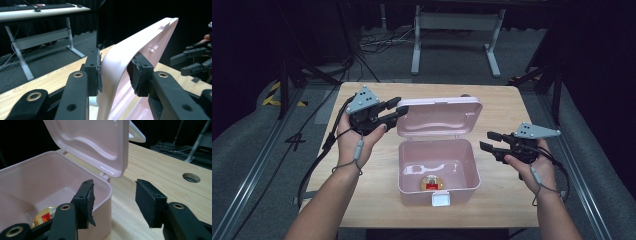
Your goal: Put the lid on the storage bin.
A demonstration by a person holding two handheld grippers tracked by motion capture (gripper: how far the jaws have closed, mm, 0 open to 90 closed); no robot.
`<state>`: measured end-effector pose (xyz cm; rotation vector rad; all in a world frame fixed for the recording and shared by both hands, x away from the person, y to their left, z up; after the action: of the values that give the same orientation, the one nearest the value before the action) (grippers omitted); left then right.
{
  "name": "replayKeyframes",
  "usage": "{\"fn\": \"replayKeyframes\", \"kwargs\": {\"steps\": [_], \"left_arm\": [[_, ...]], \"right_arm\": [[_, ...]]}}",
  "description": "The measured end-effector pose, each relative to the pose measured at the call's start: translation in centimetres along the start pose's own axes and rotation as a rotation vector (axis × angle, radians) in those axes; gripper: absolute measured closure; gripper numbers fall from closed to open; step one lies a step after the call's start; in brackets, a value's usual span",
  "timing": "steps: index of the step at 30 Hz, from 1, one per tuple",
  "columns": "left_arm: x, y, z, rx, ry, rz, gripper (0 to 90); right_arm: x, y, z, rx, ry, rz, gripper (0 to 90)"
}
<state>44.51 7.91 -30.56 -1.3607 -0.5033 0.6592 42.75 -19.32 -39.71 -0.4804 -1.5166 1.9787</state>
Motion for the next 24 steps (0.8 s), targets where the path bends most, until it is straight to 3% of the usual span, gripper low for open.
{"fn": "replayKeyframes", "kwargs": {"steps": [8,13,24], "left_arm": [[-1.0,0.3,0.8,0.014,0.030,-0.024,62.0],[-1.3,0.7,1.2,0.000,0.052,0.018,59.0],[-2.2,1.4,2.1,0.021,0.089,-0.005,55.5]], "right_arm": [[0.9,-0.1,0.4,0.034,-0.028,0.008,59.7],[1.8,-0.4,0.7,0.034,-0.063,0.006,65.4],[3.0,-1.1,1.0,0.032,-0.112,-0.012,78.7]]}}
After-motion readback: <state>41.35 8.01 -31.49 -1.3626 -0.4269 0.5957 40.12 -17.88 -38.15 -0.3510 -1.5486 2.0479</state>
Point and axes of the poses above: each handheld gripper's, and its own axes: z roughly backward along the jaws, y roughly out of its underside, x roughly to its left, the point moved 10 cm from there along -z, roughly forward along the jaws, and after that the axes turned 7 degrees about -x, right-handed, at the moved point
